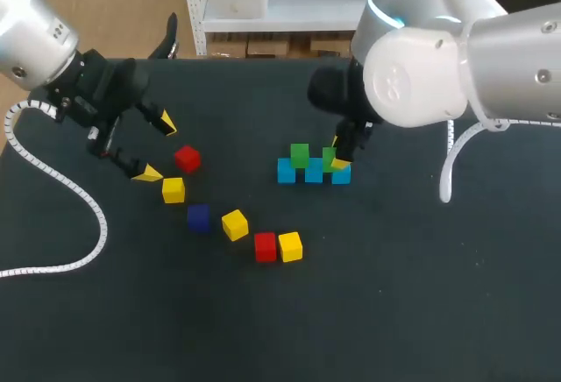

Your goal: Place the blue cubes, place green cubes on the blue cubes, place the yellow cubes on the green cubes, then place the red cubes on the yellow cubes, and place purple cube on the red cubes.

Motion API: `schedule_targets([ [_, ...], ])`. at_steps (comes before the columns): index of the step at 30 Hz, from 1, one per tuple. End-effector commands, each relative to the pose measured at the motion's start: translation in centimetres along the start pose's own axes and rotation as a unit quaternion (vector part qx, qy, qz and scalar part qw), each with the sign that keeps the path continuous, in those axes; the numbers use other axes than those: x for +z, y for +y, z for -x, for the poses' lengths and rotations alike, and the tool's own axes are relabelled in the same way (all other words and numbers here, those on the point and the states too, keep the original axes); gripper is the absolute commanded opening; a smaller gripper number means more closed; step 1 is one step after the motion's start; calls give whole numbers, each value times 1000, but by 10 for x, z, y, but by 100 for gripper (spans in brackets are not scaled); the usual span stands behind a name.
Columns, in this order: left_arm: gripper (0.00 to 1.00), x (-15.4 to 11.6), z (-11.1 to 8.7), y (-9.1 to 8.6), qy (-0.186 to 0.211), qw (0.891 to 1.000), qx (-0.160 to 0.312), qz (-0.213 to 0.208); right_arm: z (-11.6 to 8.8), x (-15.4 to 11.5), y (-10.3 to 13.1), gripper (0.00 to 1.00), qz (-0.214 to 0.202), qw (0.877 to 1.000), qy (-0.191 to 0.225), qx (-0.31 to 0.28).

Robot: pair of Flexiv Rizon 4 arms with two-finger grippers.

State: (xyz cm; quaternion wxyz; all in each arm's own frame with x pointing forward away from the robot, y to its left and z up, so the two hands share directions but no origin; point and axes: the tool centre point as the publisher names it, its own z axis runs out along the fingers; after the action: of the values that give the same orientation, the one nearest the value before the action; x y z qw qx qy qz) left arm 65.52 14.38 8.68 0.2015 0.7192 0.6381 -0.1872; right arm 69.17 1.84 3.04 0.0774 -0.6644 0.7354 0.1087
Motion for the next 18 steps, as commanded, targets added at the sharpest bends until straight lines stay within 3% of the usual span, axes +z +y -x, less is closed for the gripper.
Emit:
schedule_targets([
  [1, 100, 0, -1, -1, -2, 1000, 2, 1, 0, 1, -3, 0, 1, 1000, 1, 0],
  [18, 100, 0, -1, -1, -2, 1000, 2, 1, 1, 1, -7, 0, 0, 1000, 0, 1],
])
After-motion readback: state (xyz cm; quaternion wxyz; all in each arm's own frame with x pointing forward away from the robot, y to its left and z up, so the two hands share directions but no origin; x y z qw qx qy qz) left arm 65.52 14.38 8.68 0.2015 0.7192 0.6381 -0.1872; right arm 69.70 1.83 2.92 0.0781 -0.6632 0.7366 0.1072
